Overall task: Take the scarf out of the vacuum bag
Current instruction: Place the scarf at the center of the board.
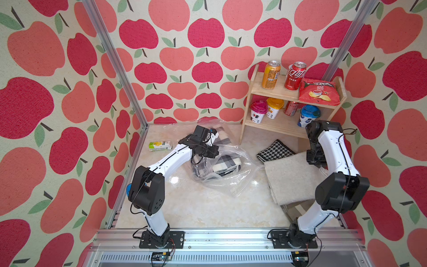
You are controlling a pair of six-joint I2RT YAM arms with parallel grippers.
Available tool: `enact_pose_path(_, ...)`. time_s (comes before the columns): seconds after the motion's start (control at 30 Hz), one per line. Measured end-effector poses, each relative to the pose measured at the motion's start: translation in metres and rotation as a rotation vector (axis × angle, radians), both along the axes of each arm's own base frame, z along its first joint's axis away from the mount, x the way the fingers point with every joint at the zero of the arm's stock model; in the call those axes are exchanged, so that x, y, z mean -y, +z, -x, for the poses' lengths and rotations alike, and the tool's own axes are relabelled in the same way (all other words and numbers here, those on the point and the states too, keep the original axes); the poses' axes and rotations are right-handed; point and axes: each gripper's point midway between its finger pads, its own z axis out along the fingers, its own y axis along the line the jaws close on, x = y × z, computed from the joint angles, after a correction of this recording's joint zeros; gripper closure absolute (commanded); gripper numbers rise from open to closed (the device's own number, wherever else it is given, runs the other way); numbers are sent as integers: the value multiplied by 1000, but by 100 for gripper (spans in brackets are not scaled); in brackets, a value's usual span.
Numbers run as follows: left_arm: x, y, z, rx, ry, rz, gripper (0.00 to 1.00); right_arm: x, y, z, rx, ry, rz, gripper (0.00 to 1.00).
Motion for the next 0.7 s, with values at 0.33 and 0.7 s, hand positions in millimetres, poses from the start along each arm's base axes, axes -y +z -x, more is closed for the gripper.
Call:
enact_pose_path(0.33,5,-1,4,-14,-21,14,100,15,-39,-16,-19,-12,2,100)
enact_pose_path(0.7,10,-1,7,-15,-34,16,100,36,-87,-19,-2,-71,4,100)
